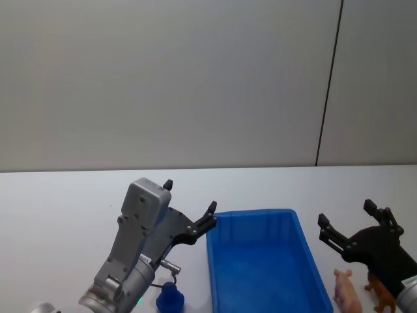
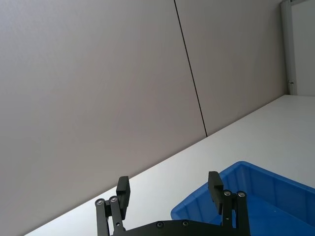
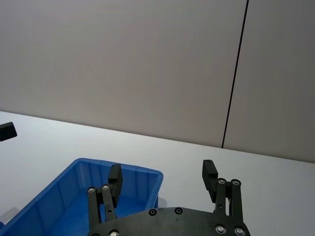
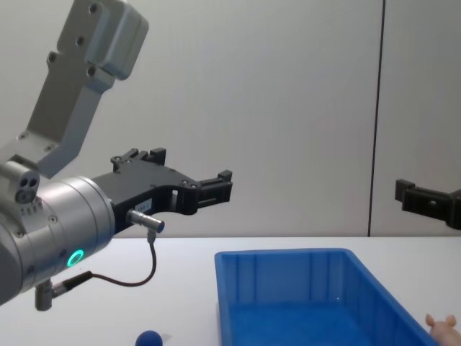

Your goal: Pick up the two dolls from the table and place them into the box.

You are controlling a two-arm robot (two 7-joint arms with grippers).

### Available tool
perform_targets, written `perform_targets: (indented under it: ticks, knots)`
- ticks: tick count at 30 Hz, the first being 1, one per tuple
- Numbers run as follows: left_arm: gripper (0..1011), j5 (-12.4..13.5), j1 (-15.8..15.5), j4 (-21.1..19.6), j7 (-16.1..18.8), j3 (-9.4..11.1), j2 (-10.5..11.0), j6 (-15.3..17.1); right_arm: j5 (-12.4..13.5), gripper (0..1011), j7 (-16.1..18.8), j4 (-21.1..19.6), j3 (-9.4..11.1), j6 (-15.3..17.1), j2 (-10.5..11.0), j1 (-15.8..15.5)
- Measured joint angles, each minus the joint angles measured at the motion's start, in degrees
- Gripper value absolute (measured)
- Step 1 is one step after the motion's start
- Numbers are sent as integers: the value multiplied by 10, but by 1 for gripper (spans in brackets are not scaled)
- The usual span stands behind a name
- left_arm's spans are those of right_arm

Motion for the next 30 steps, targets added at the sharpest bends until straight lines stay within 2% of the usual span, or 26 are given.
perform_targets:
  ticks: [30]
  knots:
    - [1002, 0, 0, 0, 0, 0, 0, 0, 0, 1001, 0, 0, 0, 0, 0, 0]
